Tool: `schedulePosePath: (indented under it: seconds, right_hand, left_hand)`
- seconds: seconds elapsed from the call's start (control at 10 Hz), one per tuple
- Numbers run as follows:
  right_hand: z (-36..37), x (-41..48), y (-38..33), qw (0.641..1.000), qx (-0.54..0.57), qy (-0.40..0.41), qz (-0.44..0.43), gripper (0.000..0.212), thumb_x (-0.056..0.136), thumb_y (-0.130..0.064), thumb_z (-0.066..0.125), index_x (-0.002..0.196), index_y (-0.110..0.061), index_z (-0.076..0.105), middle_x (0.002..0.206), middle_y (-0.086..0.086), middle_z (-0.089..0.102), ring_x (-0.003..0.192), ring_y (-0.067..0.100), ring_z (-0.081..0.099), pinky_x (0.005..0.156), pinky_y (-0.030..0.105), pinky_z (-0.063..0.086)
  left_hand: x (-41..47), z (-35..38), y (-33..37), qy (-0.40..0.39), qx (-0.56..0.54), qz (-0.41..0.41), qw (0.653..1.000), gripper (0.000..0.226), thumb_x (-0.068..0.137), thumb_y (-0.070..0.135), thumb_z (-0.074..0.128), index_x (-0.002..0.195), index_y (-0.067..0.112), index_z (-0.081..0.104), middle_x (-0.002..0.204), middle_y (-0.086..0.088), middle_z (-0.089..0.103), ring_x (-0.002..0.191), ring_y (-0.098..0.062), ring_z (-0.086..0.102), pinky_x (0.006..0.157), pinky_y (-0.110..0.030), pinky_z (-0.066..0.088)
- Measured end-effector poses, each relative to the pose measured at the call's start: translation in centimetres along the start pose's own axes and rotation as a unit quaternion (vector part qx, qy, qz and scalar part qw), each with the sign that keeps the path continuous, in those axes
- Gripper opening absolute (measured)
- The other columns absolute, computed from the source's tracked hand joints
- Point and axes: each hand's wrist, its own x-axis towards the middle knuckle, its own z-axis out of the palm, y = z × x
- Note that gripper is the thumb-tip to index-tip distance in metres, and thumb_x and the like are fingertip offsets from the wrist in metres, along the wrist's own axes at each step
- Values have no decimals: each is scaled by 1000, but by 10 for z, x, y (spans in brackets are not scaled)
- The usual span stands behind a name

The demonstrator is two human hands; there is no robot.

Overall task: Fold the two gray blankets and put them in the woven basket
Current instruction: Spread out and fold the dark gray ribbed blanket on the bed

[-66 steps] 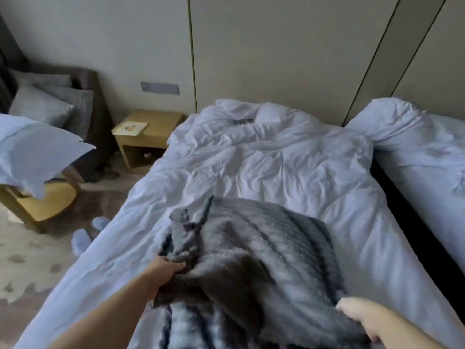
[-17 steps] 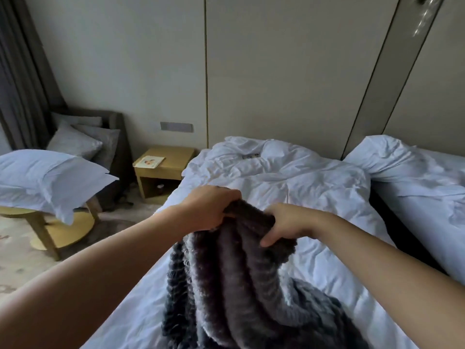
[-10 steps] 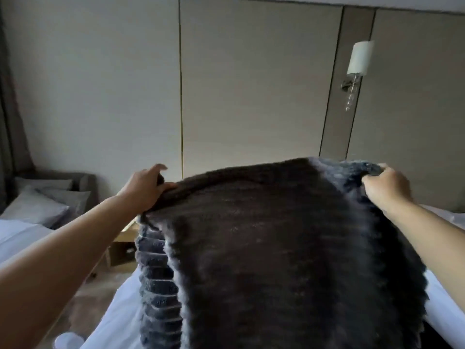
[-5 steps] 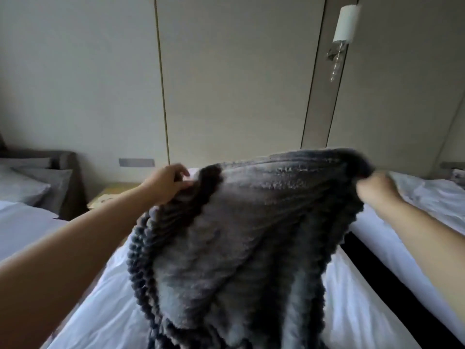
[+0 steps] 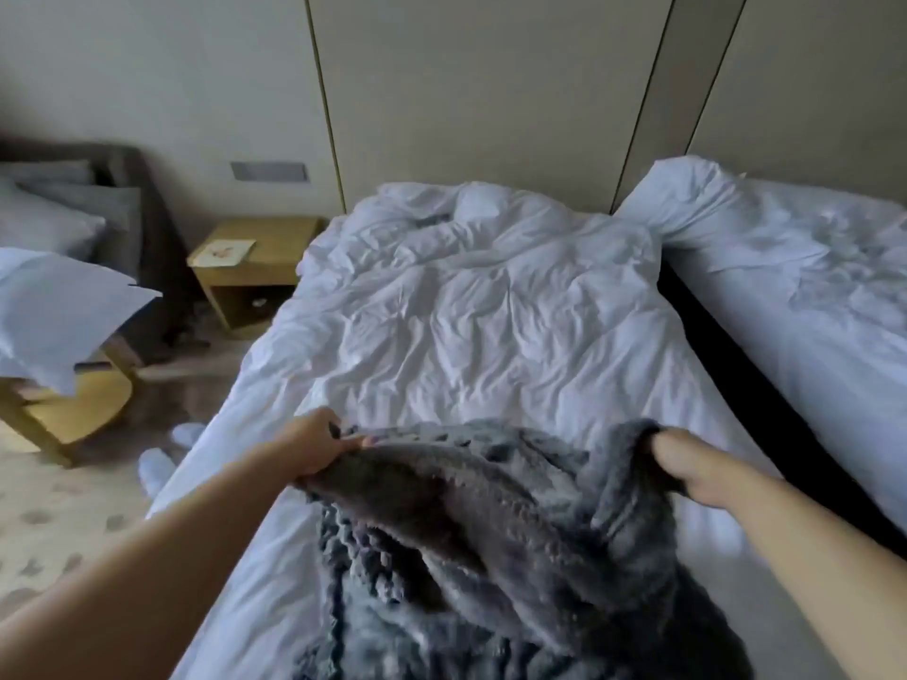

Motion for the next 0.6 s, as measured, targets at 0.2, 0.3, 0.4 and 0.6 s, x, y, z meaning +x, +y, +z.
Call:
schedulePosePath:
  seconds: [0.2,0.3,0.4,0.6]
  right_hand:
    - [62,-1,176,872,-324,-258,262,20,97,-15,37,98,-19,56,114,3,57,90,21,55,82,32,43]
    - [73,-2,200,826,-380,-287,302,23,92,-7,35,92,-18,55,84,3,37,68,16,33,72,29,27]
    - [74,14,194,901,-320,-143,254,17,91,-8,49,107,-8,54,100,11,51,88,25,51,78,31,42]
    - [74,55,143,971,231,55,40,26,87,-4,53,96,-16,74,98,7,73,80,17,71,60,24,55]
  left_hand:
    - [-63,169,-81,-460,138,-168,861,34,101,17,32,114,-1,58,128,-17,56,105,-27,62,91,-30,45]
    - [-70,208,-95,-479,68,-224,846,22,101,19,39,98,7,57,103,-9,57,73,-16,55,87,-27,45]
    - [-56,216,-96,-523,-66,-285,801,25,98,21,49,83,4,60,92,-13,62,67,-19,61,82,-33,52]
    - [-1,211,-79,-57,-495,-263,826,23,84,6,65,107,11,66,92,-15,68,73,-26,65,62,-29,55]
